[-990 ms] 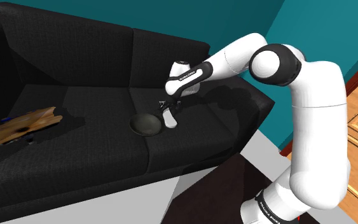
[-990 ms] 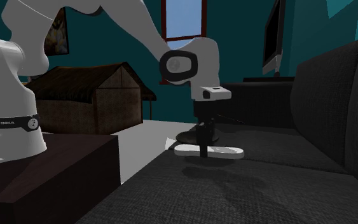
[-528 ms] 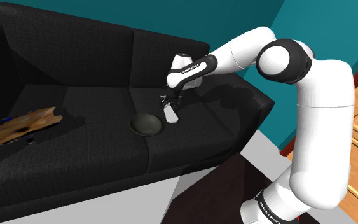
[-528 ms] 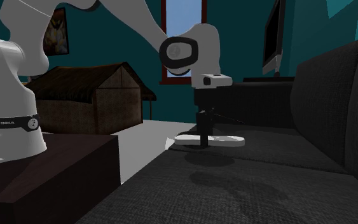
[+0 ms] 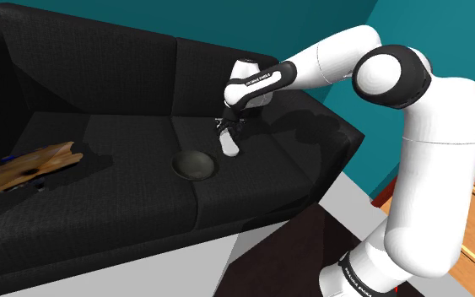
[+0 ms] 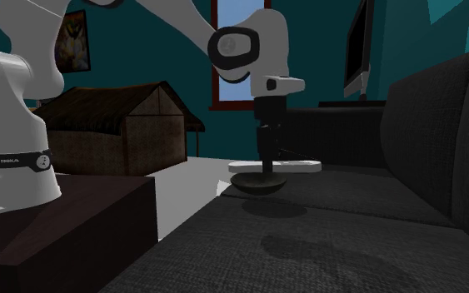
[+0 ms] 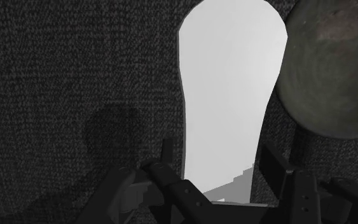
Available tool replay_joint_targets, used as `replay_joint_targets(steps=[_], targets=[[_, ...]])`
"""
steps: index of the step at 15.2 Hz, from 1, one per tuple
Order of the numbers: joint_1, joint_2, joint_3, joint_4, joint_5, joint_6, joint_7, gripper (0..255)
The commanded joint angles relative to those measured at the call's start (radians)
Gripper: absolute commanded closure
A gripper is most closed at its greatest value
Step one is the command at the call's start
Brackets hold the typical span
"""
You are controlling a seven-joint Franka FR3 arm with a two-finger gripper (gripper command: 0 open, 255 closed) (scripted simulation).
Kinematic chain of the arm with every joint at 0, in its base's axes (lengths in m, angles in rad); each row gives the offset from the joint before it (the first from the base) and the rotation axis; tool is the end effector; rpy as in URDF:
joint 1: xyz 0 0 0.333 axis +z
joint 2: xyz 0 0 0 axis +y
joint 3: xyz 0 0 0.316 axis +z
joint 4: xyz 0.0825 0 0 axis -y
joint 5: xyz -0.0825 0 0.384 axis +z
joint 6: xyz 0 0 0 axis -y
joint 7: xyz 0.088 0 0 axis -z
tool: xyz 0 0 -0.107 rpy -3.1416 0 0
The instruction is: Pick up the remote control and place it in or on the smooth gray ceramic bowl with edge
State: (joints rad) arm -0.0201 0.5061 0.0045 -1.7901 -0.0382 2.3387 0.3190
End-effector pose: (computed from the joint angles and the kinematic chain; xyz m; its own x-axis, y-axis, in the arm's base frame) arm 0.6598 -0.0111 0.2732 0.9515 -0.3037 0.0483 -0.3046 -0.9524 0.0118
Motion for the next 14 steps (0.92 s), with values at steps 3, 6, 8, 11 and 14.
replay_joint_targets(steps=[3,6,8,11,14], targets=[[0.0,-0.031,0.001,0.011,0.001,-0.041,-0.001,255],[0.032,-0.045,0.009,-0.006,-0.006,-0.04,0.043,255],[0.065,-0.054,0.017,-0.018,-0.013,-0.039,0.088,255],[0.114,-0.063,0.03,-0.028,-0.023,-0.04,0.155,255],[0.163,-0.064,0.043,-0.027,-0.034,-0.045,0.222,255]])
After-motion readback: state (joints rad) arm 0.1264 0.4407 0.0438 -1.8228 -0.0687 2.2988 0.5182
